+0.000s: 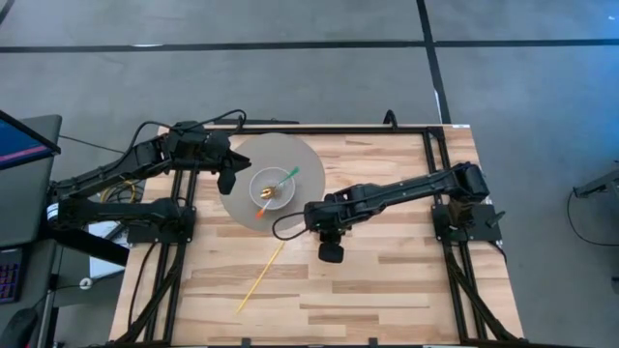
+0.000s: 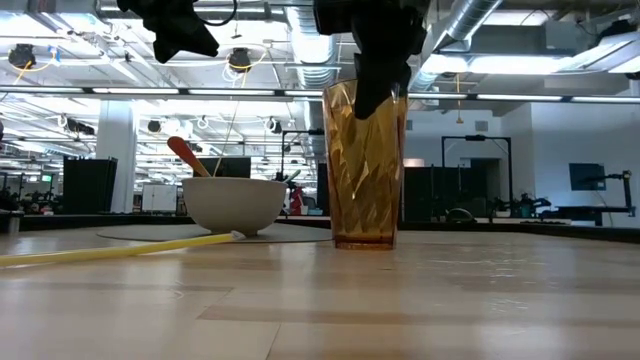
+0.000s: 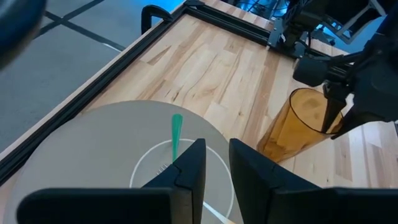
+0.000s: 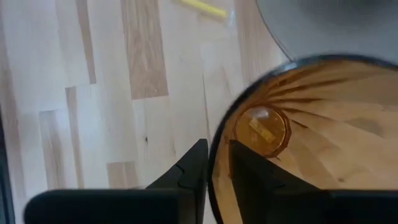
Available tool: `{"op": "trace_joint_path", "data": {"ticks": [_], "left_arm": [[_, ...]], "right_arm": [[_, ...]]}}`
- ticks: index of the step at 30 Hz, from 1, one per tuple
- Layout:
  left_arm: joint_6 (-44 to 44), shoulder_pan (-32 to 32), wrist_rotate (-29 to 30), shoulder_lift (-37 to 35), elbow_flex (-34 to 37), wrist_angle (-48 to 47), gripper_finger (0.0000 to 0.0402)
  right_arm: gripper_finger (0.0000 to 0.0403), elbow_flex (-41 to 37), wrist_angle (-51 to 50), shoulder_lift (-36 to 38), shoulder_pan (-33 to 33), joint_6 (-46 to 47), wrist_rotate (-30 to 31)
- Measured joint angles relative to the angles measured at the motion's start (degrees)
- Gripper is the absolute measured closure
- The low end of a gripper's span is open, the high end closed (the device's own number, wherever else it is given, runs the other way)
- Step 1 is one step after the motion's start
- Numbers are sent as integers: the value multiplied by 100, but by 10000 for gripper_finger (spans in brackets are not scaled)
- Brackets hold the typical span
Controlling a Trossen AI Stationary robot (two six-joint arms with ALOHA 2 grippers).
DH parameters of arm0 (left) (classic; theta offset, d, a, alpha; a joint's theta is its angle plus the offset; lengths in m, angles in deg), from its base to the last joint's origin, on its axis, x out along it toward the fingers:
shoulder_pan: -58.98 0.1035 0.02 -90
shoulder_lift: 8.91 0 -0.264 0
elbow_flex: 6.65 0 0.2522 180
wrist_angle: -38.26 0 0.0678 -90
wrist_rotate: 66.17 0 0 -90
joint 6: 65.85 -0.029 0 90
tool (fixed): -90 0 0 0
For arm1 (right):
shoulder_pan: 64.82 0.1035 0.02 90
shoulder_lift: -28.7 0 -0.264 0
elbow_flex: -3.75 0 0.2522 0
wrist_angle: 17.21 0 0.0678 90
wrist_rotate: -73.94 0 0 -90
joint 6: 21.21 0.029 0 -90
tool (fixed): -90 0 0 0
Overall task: Pick & Place Utensil
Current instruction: Put the cup to the top right of the bowl on the table placemat
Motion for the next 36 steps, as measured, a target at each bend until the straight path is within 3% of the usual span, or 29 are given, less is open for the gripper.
{"op": "trace_joint_path", "data": {"ticks": [22,28,36], "left_arm": [[0,0,0,0,0,0,330],[-2,-1,0,0,0,0,330],[0,0,0,0,0,0,330]], "right_arm": [[351,369,-274,12,1,0,2],[392,376,-387,20,-11,-20,72],[393,569,-599,10,-40,-17,98]]}}
